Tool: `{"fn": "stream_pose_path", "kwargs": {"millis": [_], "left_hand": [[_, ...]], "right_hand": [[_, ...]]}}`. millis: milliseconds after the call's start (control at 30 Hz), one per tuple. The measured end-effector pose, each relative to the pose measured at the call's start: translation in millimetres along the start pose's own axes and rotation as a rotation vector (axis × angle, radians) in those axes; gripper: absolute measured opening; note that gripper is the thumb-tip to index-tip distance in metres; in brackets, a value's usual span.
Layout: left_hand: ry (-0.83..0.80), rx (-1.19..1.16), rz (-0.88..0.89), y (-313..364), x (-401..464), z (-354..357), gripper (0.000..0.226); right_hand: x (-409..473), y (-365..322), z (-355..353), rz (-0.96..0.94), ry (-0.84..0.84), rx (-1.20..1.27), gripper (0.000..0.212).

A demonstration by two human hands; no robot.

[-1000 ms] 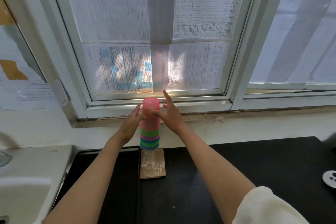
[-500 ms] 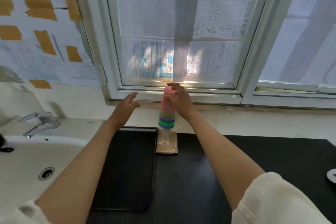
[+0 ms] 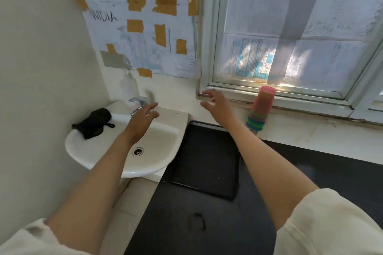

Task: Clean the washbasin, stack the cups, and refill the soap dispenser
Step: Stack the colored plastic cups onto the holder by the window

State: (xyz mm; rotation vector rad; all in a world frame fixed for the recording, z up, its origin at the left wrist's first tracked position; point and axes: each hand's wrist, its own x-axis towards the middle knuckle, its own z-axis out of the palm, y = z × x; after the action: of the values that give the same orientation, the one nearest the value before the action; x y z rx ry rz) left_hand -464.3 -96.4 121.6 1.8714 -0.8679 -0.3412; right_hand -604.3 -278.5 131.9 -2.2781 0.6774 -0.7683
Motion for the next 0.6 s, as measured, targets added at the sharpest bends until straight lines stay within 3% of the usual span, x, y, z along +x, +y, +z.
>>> {"fn": "stream_pose_path", "kwargs": {"millis": [267, 600], "left_hand": [[0.135, 0.027, -0.061, -66, -54, -133, 0.039], [0.302, 0.103, -0.208, -164, -100, -225, 0.039]], "right_hand": [[-33, -94, 120, -0.040, -0.099, 0.042, 0.033], [-54, -158, 256, -0.086, -0.338, 0.093, 0.033]]}}
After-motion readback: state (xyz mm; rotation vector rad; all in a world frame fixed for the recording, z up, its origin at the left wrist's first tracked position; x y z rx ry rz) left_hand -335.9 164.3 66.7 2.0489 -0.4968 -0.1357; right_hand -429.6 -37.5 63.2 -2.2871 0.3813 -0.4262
